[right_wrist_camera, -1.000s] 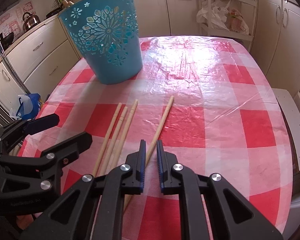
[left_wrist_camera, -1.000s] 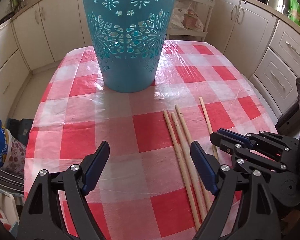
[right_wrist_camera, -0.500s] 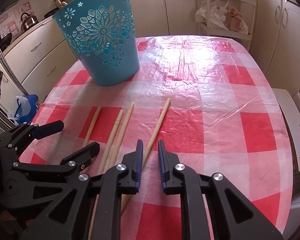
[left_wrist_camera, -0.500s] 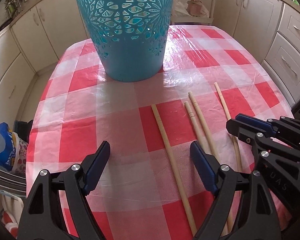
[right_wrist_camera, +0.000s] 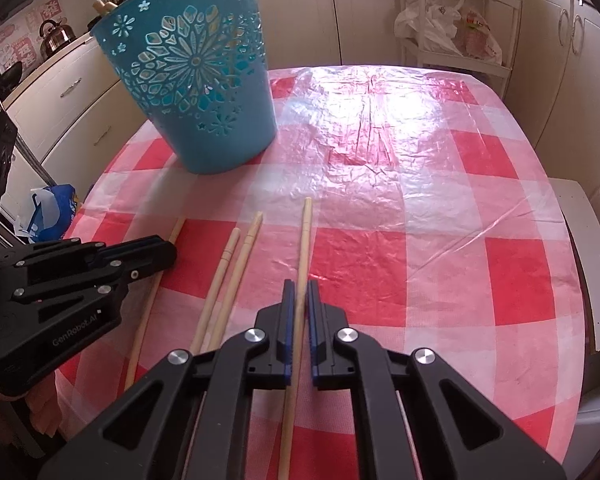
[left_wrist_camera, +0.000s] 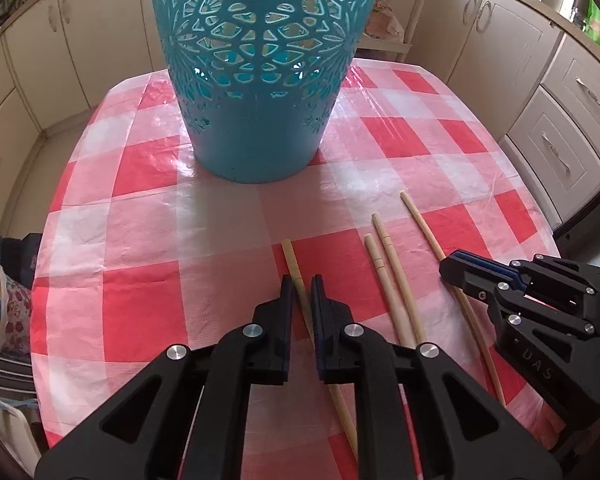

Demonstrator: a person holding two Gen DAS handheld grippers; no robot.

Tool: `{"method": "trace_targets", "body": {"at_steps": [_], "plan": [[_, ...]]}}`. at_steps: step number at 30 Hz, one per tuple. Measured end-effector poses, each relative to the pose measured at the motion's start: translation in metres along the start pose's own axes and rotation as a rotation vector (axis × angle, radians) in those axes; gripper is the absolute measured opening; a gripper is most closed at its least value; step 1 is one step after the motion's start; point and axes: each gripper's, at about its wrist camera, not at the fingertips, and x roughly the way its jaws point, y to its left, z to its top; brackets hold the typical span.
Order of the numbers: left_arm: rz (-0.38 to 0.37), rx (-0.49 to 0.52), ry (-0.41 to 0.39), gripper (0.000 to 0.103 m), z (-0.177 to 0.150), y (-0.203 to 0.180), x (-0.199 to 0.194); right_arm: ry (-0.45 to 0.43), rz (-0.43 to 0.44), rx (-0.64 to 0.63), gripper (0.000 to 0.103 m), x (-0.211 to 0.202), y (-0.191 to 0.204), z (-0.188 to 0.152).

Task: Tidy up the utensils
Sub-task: 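Raise the left gripper's chopstick into the teal basket and open it while right holds its chopstick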

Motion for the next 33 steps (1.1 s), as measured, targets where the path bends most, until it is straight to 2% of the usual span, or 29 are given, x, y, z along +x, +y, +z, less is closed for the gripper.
{"method": "trace_targets", "body": {"at_steps": [3,6,15,18,27,33], "plan": [[0.014,0.041,-0.005,0.006,0.001,-0.007,0.001,-0.005,-0.011,-0.035,0.006,0.002,0.004,0.000],[-0.019,0.063,-0.012,0.005,-0.001,-0.012,-0.006,0.003,0.001,-0.026,0.006,0.001,0.002,0.000],[-0.051,0.048,-0.223,0.005,0.004,-0.003,-0.084,0.014,0.112,0.109,0.006,-0.002,-0.015,-0.003],[-0.070,0.037,-0.342,0.005,0.009,0.002,-0.111,0.016,0.124,0.129,0.006,-0.002,-0.015,-0.004],[-0.131,-0.009,-0.807,0.005,0.037,0.014,-0.201,0.009,0.153,0.152,0.006,-0.005,-0.014,-0.008],[-0.128,-0.074,-0.995,0.005,0.068,0.027,-0.235,-0.014,0.164,0.180,0.006,-0.006,-0.018,-0.005]]}}
